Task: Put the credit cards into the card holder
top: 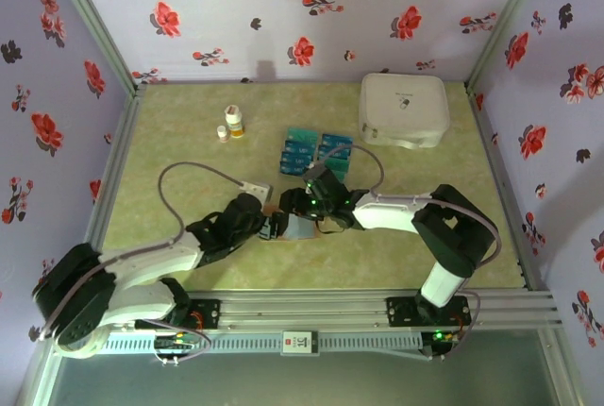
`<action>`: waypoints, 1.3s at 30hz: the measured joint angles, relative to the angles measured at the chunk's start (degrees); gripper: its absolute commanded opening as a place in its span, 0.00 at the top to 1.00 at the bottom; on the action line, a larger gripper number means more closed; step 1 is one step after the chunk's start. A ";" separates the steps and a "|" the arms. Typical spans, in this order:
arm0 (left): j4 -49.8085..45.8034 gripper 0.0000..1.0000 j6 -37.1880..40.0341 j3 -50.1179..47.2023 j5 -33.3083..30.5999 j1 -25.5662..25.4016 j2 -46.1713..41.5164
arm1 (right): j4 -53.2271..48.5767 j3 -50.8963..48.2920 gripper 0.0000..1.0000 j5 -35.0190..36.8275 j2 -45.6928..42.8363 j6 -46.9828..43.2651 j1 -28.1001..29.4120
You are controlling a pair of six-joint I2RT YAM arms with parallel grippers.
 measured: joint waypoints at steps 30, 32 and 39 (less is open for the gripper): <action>-10.97 0.00 -5.64 1.68 1.86 11.76 -3.85 | -20.57 11.69 0.52 12.09 -4.02 -7.91 3.56; -11.23 0.00 -5.60 4.07 1.99 11.82 -0.76 | -26.23 11.65 0.52 16.72 -6.62 -9.62 3.52; -13.29 0.00 -4.39 9.22 3.52 11.87 6.71 | -35.98 6.97 0.52 23.43 -10.99 -12.33 1.05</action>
